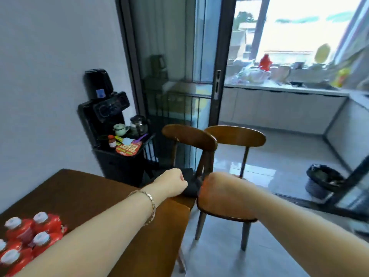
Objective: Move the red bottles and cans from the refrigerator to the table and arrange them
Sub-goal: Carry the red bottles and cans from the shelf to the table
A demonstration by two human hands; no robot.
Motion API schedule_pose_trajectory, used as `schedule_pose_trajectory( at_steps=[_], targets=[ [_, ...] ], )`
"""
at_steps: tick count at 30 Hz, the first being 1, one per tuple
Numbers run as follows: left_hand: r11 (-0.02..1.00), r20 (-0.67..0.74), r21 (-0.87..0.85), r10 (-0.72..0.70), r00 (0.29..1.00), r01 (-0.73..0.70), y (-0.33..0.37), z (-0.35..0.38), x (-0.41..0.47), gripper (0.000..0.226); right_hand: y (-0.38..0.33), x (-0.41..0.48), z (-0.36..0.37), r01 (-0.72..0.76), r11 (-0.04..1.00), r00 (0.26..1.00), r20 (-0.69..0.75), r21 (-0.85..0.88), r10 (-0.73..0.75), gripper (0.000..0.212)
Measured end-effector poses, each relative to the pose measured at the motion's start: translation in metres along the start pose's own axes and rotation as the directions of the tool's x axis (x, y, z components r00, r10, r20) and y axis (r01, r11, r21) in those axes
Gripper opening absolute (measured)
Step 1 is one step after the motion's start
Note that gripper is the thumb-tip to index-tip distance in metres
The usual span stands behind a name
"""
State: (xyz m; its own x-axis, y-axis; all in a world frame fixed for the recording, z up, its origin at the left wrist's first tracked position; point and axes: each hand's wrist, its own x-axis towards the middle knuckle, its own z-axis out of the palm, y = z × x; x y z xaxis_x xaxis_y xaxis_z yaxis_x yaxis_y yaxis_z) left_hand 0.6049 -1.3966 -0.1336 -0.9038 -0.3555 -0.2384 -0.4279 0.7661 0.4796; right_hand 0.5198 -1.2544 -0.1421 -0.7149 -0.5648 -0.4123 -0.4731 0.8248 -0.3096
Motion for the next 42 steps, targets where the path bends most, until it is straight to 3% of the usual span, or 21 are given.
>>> schedule_pose_trajectory(
  at_steps=[3,6,14,17,21,26,33,36,42],
  targets=[
    [0.985,0.068,0.016,0.169,0.983,-0.17,0.082,0.035,0.006,0.02,0.079,-0.048,-0.02,-0.16,0.981,0.983,-0.078,0.112,0.169,0.033],
    [0.939,0.155,0.035,0.333,0.93,-0.342,0.177,0.082,0.003,0.024,0.165,-0.109,-0.034,-0.314,0.938,0.92,-0.199,0.147,0.339,0.039],
    [0.724,0.379,0.064,0.619,0.688,-0.687,0.412,0.212,-0.046,0.03,0.381,-0.283,-0.04,-0.622,0.742,0.71,-0.219,0.249,0.669,0.032],
    [0.662,0.438,0.019,0.668,0.602,-0.749,0.491,0.251,-0.063,0.017,0.44,-0.345,-0.049,-0.68,0.671,0.641,-0.206,0.294,0.739,0.034],
    [0.575,0.469,-0.042,0.734,0.492,-0.817,0.606,0.302,-0.088,0.016,0.525,-0.42,-0.07,-0.763,0.57,0.53,-0.209,0.305,0.822,0.024],
    [0.465,0.499,-0.169,0.801,0.331,-0.869,0.729,0.355,-0.115,0.011,0.616,-0.488,-0.106,-0.843,0.418,0.35,-0.247,0.338,0.904,0.031],
    [0.312,0.499,-0.191,0.847,0.182,-0.931,0.894,0.423,-0.103,0.02,0.749,-0.539,-0.16,-0.856,0.307,0.206,-0.271,0.415,0.94,0.032],
    [0.198,0.512,-0.182,0.855,0.079,-0.963,0.968,0.438,-0.098,0.016,0.795,-0.557,-0.187,-0.858,0.257,0.155,-0.254,0.445,0.955,0.032],
    [0.002,0.43,-0.205,0.899,-0.088,-0.979,1.117,0.469,-0.112,0.013,0.886,-0.611,-0.24,-0.86,0.11,-0.043,-0.285,0.499,0.958,0.033]
  ],
)
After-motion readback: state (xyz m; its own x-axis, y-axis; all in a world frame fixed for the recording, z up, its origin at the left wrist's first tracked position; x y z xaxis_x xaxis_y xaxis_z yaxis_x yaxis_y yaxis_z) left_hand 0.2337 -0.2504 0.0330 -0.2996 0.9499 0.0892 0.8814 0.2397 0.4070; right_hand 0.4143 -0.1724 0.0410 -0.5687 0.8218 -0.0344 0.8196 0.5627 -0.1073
